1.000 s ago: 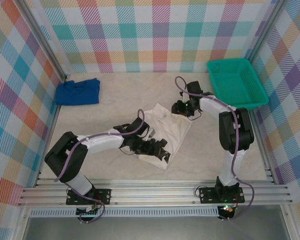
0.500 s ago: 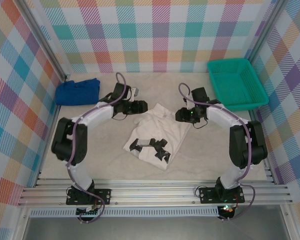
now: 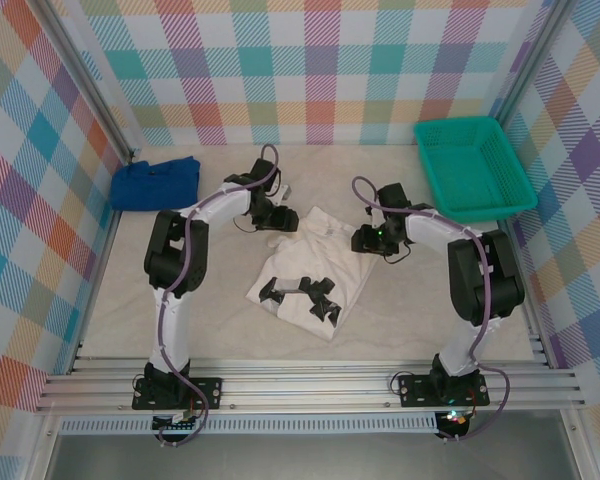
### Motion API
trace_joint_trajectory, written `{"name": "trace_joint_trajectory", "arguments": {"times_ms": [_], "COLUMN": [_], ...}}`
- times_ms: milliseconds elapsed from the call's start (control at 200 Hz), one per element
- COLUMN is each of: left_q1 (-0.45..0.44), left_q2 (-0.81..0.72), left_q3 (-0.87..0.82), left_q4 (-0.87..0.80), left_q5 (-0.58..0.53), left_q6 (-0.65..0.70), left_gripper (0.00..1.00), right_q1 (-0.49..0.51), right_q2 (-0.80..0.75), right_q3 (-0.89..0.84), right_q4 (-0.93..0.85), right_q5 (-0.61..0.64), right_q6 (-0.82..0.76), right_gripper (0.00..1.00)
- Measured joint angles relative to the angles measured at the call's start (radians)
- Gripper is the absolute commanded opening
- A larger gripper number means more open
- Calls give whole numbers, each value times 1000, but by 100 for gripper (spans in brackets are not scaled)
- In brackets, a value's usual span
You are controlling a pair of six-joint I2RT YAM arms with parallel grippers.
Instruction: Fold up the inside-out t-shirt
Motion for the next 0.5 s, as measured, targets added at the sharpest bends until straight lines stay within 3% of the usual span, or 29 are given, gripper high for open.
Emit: {"name": "trace_joint_trajectory", "arguments": {"times_ms": [175, 370, 500], "left_q1": [0, 0, 0], "left_q2": [25, 30, 24], "left_q3": [24, 72, 84], "left_q4": [-19, -26, 4], "left_q5": [86, 112, 139], "left_q6": [0, 0, 4], "left_gripper": [20, 5, 3], "right_q1": [0, 0, 0], "right_q2": [8, 8, 8], "right_q3": [10, 10, 10], "right_q4": [8, 10, 10], "right_q5": [6, 7, 8], "right_q6": [1, 0, 0], "right_gripper": [47, 47, 47]}}
